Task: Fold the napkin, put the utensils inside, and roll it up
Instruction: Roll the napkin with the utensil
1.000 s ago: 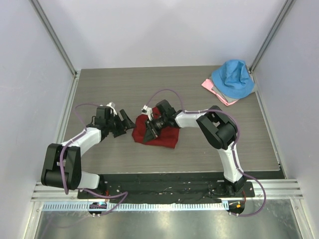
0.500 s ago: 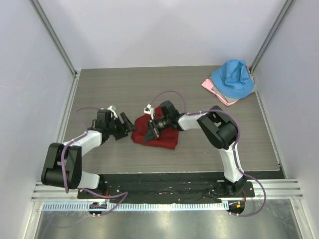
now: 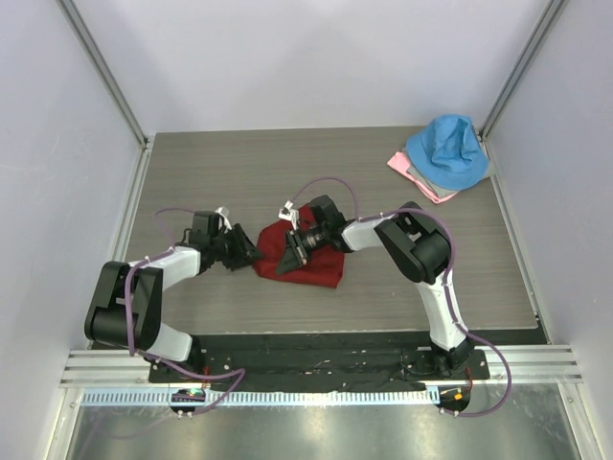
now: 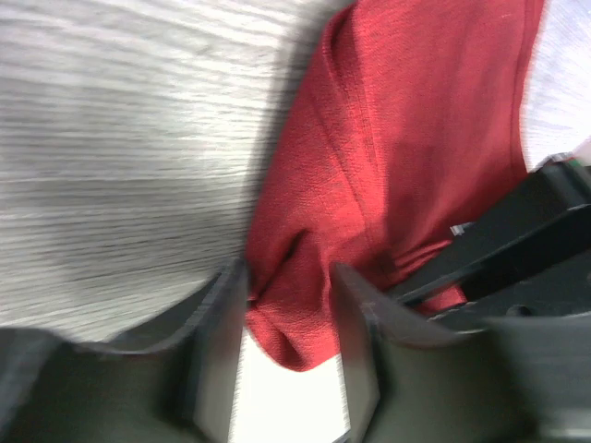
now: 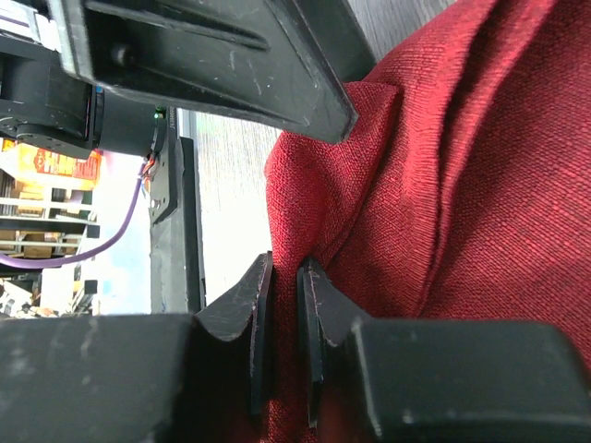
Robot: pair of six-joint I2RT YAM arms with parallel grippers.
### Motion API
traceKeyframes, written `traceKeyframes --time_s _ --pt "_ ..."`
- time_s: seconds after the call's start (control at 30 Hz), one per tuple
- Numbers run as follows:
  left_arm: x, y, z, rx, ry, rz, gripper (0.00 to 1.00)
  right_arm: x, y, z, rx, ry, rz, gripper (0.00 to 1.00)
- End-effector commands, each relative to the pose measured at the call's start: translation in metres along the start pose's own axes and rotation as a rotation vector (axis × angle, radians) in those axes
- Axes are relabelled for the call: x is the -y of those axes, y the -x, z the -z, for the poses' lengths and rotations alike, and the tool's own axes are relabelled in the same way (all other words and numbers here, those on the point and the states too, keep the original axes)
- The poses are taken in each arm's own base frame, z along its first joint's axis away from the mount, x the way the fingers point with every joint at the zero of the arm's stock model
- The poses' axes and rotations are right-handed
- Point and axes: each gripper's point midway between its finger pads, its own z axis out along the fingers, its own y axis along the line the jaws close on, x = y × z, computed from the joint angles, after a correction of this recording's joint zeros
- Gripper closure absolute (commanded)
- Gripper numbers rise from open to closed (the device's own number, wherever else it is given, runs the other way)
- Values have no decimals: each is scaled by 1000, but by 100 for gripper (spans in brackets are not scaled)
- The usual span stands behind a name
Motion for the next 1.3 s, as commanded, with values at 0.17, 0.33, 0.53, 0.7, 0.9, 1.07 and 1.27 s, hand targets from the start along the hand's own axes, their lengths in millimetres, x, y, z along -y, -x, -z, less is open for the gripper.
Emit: traceKeyframes --time_s 0.17,0.33,0.53,0.7,0.9,1.07,1.27 --pt "-25 -25 0 -103 122 -12 82 15 6 3 28 -35 27 99" --pt "-23 -24 -1 -110 118 -18 99 11 20 10 50 -98 83 96" --pt "-23 -24 -2 -128 123 -18 100 -3 38 31 64 -223 164 69" --pt "-24 -27 -3 -147 131 -11 100 -35 54 63 112 -378 309 41" --pt "-19 -24 -2 -146 118 -15 100 -41 16 80 16 -666 418 34" --pt "-18 -23 -1 -148 118 -14 100 -36 -22 81 -64 -786 466 30" --pt "-18 -24 -1 -149 114 -17 100 -24 -42 87 -131 -860 484 30"
